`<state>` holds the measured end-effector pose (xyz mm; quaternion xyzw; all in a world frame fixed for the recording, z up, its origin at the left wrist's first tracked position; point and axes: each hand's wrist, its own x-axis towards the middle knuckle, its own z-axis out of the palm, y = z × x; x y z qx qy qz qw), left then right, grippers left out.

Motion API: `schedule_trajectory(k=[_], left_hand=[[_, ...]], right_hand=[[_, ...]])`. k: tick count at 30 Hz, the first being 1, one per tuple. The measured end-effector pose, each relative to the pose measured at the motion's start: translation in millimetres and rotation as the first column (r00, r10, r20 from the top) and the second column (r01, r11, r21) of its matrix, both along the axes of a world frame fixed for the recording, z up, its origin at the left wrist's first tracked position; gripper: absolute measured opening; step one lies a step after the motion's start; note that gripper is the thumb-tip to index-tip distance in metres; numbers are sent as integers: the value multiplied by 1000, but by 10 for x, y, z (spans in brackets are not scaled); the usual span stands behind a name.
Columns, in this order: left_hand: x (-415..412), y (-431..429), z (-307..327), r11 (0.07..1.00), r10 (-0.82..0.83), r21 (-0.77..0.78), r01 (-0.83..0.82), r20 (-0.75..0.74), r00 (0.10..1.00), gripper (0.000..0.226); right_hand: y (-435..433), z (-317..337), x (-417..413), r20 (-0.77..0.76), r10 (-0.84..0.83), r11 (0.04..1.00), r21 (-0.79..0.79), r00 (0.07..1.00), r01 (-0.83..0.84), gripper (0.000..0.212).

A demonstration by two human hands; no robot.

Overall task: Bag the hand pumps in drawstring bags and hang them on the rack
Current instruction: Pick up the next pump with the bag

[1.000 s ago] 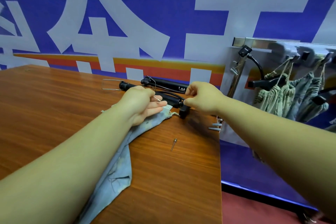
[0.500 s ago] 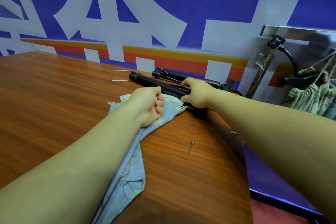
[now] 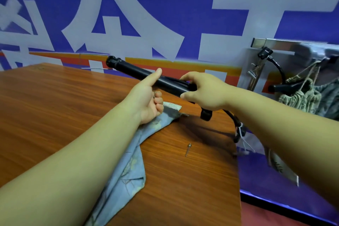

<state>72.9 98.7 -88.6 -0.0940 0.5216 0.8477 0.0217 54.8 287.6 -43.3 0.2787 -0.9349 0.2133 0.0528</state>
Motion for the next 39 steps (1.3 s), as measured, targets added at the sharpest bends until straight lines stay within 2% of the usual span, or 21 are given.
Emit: schedule_trajectory(k=[3, 8, 11, 13, 15, 18, 21, 24, 27, 30, 34, 37, 39], left_hand=[[122, -63, 120, 998, 62, 21, -63, 49, 997, 48], [450, -232, 253, 995, 99, -27, -97, 75, 992, 37], [653, -347, 208, 992, 81, -104, -73, 70, 994, 37], [801, -398, 169, 988, 78, -141, -66, 78, 994, 38], [949, -430, 143, 980, 90, -187, -73, 86, 992, 37], [1129, -496, 105, 967, 131, -233, -105, 100, 986, 36], [1253, -572, 86, 961, 172, -240, -140, 117, 978, 35], [1334, -642, 89, 956, 208, -238, -174, 126, 970, 33], [1365, -701, 74, 954, 220, -234, -184, 135, 966, 32], [1373, -719, 66, 955, 219, -233, -183, 142, 965, 31], [1343, -734, 89, 959, 213, -213, -185, 114, 970, 30], [1310, -682, 144, 954, 229, -214, -211, 63, 971, 29], [1305, -608, 204, 947, 238, -227, -226, 29, 971, 29]], right_hand=[[-36, 108, 202, -34, 51, 999, 4, 998, -51, 53], [-152, 217, 499, 35, 136, 990, -45, 990, -134, 46], [-248, 228, 664, 209, 210, 976, -100, 955, -193, 30], [-305, 185, 711, 357, 251, 959, -216, 900, -181, 28], [-350, 113, 684, 415, 235, 946, -306, 879, -108, 31], [-442, -86, 604, 399, 114, 946, -324, 910, 24, 29], [-587, -346, 520, 317, 31, 972, -231, 948, 46, 21], [-812, -540, 441, 333, -23, 980, -177, 943, 87, 31], [-1048, -621, 430, 426, -38, 959, -239, 904, 153, 33], [-1188, -673, 382, 408, -72, 942, -272, 910, 196, 35], [-1165, -562, 371, 441, -56, 832, -476, 896, 287, 24], [-1006, -326, 428, 410, 24, 749, -612, 912, 255, 26], [-903, -166, 470, 327, 11, 772, -603, 945, 199, 28]])
